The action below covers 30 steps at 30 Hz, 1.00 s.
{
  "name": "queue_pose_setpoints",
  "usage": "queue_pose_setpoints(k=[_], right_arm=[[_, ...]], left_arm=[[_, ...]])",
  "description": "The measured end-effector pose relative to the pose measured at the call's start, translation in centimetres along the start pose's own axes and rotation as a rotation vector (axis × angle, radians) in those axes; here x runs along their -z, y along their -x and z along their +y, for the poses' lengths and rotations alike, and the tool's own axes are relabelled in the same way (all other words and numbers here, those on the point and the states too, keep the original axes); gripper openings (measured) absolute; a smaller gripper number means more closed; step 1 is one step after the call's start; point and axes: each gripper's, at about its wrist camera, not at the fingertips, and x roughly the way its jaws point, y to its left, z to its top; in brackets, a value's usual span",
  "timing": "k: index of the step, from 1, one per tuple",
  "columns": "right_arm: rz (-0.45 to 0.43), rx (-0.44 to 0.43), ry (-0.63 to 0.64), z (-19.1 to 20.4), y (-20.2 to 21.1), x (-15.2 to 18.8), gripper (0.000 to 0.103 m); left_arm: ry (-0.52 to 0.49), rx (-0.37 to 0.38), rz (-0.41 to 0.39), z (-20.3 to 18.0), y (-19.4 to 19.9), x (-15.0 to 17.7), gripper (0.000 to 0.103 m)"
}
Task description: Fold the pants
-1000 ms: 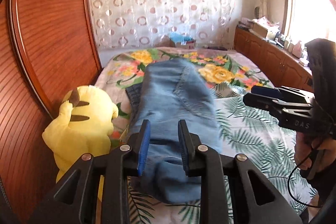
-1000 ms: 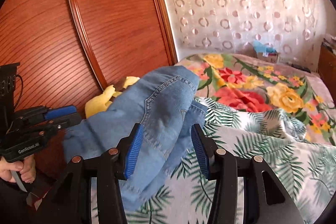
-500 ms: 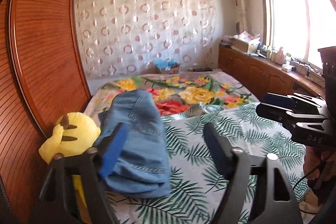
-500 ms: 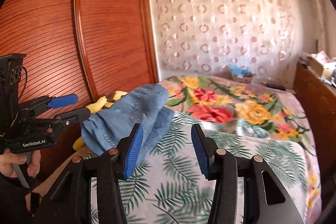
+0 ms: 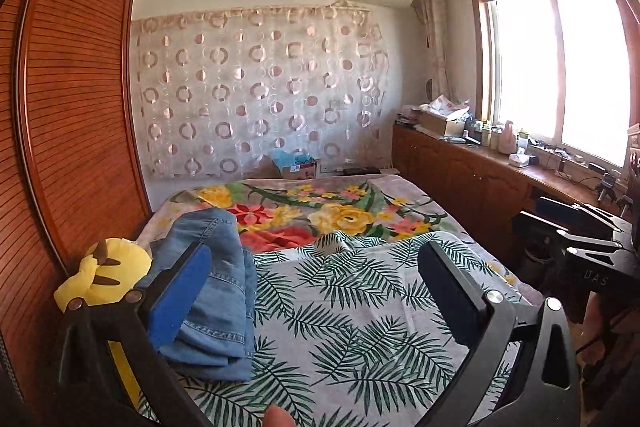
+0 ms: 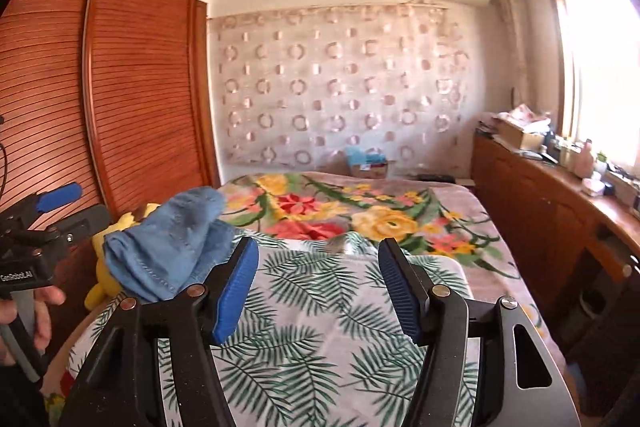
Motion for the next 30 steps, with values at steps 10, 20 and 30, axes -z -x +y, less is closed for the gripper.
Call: queue_pose_setpoints(k=[10,20,30], right_arm=[[0.007,0.048,-0.016,2.7,-0.4,-0.3,0.065],[0.002,0.043,-0.014,2.2,-2.1,0.5,0.065],[0.008,0.043,-0.012,1.8,-2.6,1.0,0.065]], left_arm=[[-0.025,-0.051,0.021,-1.6,0.6,1.5,0.103],[-0.026,-0.050,0.032,-1.8,0.6,1.7,0.103],[-0.023,-0.052,0.033,-1.7,0.7,1.7,0.103]])
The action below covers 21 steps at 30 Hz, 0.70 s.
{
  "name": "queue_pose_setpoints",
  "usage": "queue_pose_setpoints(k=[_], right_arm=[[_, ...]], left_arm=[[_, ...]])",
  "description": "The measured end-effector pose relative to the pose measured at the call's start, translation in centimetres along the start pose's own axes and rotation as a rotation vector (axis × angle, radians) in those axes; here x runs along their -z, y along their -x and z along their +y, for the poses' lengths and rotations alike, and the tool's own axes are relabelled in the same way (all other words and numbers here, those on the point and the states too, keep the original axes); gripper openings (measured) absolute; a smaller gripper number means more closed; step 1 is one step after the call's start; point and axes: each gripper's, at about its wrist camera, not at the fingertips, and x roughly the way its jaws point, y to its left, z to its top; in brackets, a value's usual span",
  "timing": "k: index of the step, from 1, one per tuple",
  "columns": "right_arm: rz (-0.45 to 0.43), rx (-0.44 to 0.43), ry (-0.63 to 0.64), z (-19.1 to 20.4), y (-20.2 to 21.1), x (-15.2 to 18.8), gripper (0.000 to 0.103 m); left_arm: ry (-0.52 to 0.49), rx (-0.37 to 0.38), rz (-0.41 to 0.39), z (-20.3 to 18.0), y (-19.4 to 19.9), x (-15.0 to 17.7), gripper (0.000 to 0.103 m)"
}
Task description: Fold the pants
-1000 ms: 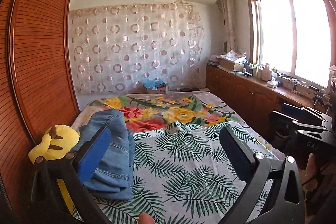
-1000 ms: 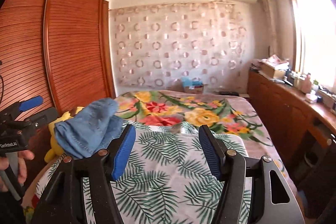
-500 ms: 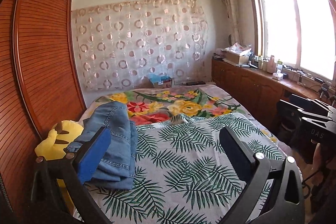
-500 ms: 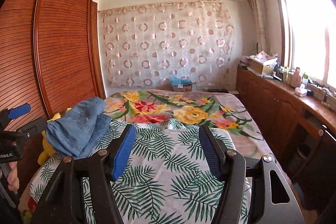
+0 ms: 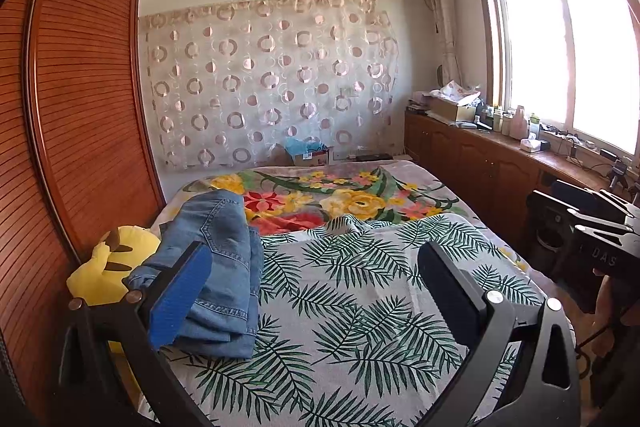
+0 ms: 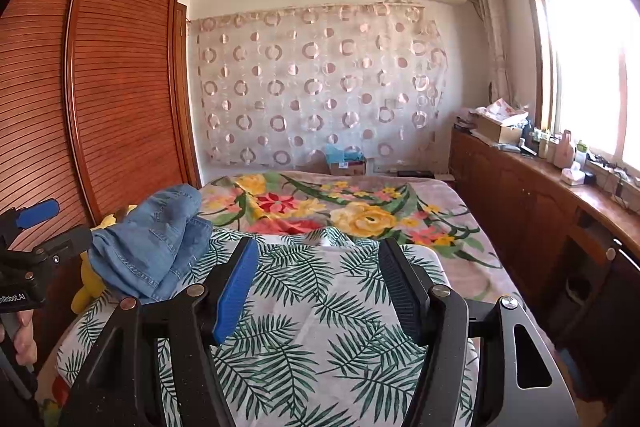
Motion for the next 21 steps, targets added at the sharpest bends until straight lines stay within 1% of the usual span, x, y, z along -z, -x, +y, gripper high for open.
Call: queue_pose_setpoints(k=[21], right_arm=[[0.001,-0.007,0.001,-0.50,-0.31,-0.02,0.065]], left_arm=[[0.004,-0.001,-0.005,0.19,0.22,0.44,0.103]])
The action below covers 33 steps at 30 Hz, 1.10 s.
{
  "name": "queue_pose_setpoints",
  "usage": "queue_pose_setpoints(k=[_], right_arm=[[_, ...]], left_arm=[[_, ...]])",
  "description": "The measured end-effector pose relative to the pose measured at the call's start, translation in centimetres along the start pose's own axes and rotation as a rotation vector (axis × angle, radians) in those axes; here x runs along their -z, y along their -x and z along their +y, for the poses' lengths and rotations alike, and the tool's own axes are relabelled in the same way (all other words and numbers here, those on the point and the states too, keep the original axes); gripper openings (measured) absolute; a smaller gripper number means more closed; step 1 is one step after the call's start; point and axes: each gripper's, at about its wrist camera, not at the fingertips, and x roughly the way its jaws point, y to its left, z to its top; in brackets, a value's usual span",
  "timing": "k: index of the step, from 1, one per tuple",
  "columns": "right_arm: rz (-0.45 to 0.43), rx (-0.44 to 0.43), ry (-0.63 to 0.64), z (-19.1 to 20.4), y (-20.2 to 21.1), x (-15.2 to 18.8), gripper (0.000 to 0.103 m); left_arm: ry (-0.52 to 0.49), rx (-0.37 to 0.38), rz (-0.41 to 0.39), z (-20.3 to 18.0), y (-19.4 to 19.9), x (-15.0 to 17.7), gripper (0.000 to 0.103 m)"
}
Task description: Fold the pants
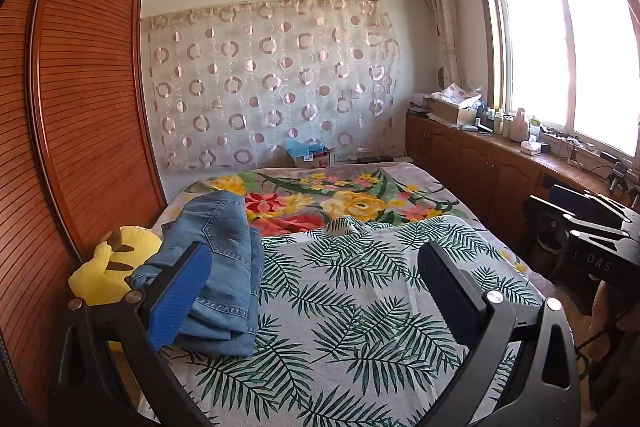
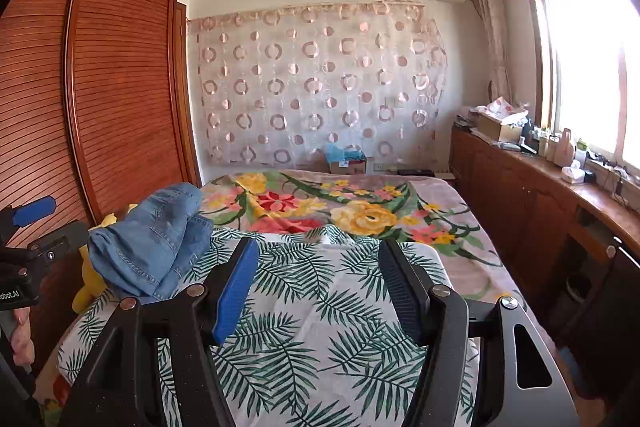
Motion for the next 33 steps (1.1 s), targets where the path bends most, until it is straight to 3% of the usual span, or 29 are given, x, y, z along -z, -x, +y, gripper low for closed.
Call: queue_pose_setpoints(k=[33], right_arm=[[-0.010,-0.002,0.013,-0.14,-0.26,0.23,0.065]], left_arm=[[0.005,-0.002,0.002,0.18,0.25,0.19,0.103]])
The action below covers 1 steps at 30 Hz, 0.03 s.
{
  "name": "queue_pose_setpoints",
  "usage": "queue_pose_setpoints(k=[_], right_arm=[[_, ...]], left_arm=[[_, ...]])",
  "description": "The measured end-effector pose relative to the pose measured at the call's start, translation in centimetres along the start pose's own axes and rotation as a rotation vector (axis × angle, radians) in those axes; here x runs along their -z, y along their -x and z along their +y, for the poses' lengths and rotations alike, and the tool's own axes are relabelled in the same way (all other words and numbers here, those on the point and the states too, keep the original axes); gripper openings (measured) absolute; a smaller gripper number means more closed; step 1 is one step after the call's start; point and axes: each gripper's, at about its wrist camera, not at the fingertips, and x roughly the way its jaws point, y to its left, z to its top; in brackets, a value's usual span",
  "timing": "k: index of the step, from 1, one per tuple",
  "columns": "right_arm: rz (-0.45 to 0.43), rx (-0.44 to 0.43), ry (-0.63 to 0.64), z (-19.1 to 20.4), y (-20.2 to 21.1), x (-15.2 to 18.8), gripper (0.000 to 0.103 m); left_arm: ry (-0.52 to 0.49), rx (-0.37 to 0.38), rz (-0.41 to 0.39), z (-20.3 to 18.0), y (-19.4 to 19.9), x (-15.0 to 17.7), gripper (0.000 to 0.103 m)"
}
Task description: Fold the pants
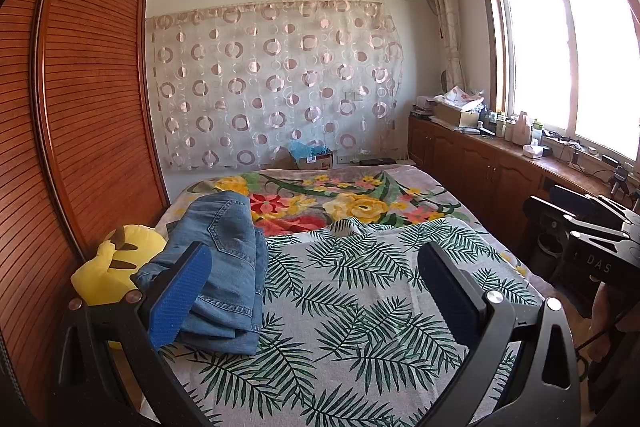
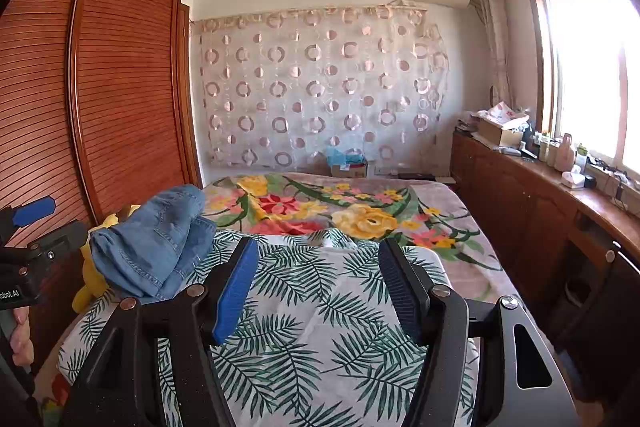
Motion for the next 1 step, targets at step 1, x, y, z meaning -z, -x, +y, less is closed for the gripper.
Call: queue_pose_setpoints(k=[1], right_arm=[[0.000,0.000,0.000,-0.02,-0.07,-0.05,0.065]], left_arm=[[-0.001,-0.001,0.001,-0.01,0.00,0.01,0.103]])
